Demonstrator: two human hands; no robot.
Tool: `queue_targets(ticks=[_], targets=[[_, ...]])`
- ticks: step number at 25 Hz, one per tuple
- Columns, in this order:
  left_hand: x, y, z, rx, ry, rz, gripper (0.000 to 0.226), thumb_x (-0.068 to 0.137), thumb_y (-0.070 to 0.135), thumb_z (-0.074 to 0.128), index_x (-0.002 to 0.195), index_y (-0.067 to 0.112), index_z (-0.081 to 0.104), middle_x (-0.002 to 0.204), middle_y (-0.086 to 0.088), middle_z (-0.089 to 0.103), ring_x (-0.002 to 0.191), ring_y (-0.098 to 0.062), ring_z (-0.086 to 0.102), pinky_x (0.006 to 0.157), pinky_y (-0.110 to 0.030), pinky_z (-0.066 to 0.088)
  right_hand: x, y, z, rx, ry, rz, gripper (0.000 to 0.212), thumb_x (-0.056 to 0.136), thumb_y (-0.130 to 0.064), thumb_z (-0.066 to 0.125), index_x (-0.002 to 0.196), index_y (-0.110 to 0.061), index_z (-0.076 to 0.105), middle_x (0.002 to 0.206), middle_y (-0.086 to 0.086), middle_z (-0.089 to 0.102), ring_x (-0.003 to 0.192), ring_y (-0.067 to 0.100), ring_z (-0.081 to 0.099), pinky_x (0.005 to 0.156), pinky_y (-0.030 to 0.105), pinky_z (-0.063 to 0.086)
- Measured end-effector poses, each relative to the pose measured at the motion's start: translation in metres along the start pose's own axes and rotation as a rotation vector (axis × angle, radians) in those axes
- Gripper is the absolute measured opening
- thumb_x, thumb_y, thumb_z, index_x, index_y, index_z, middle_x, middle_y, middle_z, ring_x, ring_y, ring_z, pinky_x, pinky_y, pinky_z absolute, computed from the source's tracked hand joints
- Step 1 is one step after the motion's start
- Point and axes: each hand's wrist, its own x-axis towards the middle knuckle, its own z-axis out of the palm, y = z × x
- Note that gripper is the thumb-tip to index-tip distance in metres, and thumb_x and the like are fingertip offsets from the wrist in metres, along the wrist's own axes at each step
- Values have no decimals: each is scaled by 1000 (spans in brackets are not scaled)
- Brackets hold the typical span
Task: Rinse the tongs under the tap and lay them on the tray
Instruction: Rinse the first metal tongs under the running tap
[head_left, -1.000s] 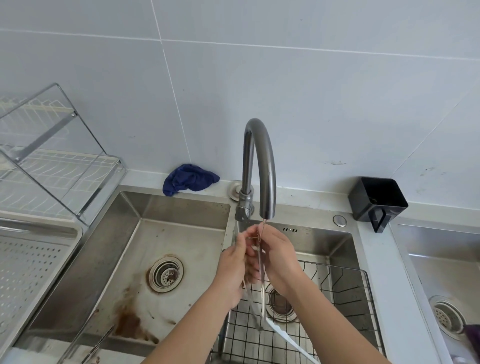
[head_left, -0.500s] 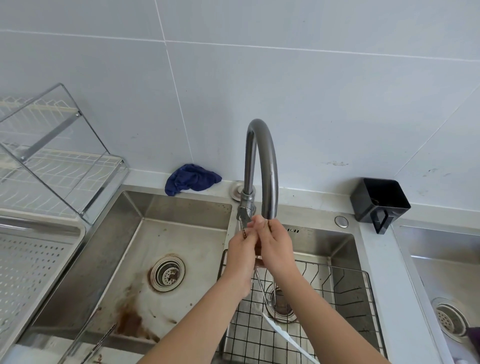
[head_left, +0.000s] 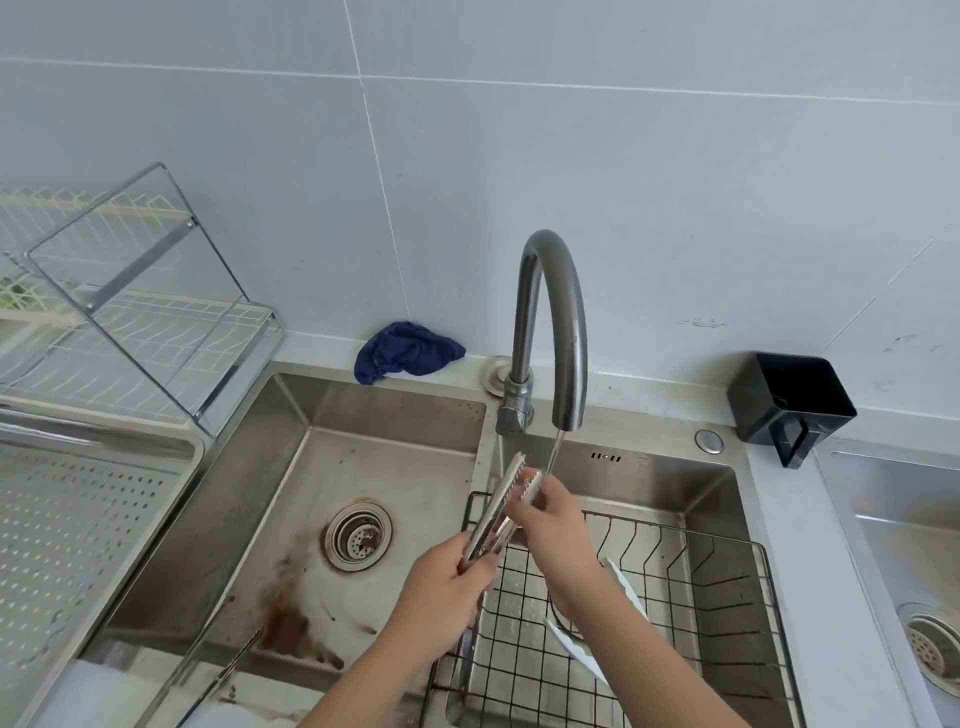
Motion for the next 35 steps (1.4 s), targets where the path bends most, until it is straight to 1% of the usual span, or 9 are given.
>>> queue_targets(ticks=[5, 10, 14, 18, 21, 24, 27, 31, 35], targets=[[-9, -4, -20, 340, 132, -7, 22, 86, 43, 51, 74, 28, 63, 71, -2, 71, 52, -16, 57, 55, -38, 48, -9, 12, 0, -5, 131, -41, 13, 96, -9, 66, 108, -15, 66, 74, 11, 75, 61, 22, 71, 57, 36, 63], [-9, 8, -23, 633, 217, 80, 28, 89, 47, 47, 67, 29, 51, 57, 5, 56, 53, -9, 52, 47, -29, 34, -1, 10, -12, 132, 59, 23, 23, 104, -4, 50, 105, -5, 73, 79, 18, 73, 66, 24, 73, 62, 32, 62], [1, 22, -21, 714, 211, 111, 29, 88, 47, 47, 76, 23, 56, 62, 4, 58, 58, -14, 56, 52, -30, 39, 5, 4, -20, 214, 59, 54, 24, 104, -3, 50, 103, -2, 74, 80, 15, 76, 67, 23, 73, 63, 31, 63], [9, 21, -17, 701, 211, 127, 29, 90, 43, 48, 68, 23, 49, 62, 3, 55, 57, -14, 51, 52, -31, 36, 9, -2, -25, 208, 85, 57, 22, 102, -1, 50, 105, 0, 72, 79, 16, 75, 65, 24, 72, 61, 31, 61], [15, 17, -13, 609, 171, 96, 30, 91, 41, 50, 65, 25, 50, 62, 4, 57, 56, -14, 52, 53, -33, 40, 8, -4, -20, 88, 105, 32, 8, 97, -2, 59, 103, 0, 64, 72, 14, 70, 56, 22, 67, 50, 30, 55], [23, 16, -3, 313, 109, 29, 22, 90, 38, 56, 77, 23, 65, 67, -2, 67, 61, -24, 61, 59, -39, 52, 8, -8, -19, 89, 77, 12, 16, 91, 2, 64, 105, -2, 57, 80, 18, 72, 53, 22, 62, 45, 31, 50], [35, 15, 8, -32, 48, -7, 7, 92, 22, 65, 89, 20, 71, 65, -4, 62, 54, -21, 55, 54, -34, 47, 11, -17, -28, 247, 13, 0, 22, 95, 6, 55, 113, -5, 61, 91, 19, 77, 56, 20, 60, 49, 33, 51], [53, 21, 23, -195, 14, 31, 10, 93, 3, 66, 89, 11, 71, 70, -9, 61, 58, -19, 54, 54, -21, 48, 15, -27, -42, 207, 3, -66, 18, 102, -2, 52, 114, -6, 65, 102, 16, 78, 63, 16, 62, 58, 31, 56], [64, 27, 37, -364, -65, 43, 11, 95, 4, 64, 91, 11, 72, 67, -9, 63, 62, -20, 57, 59, -27, 49, 14, -33, -50, 175, 29, -110, 13, 98, -2, 60, 108, -5, 67, 94, 15, 76, 63, 18, 61, 59, 31, 55]])
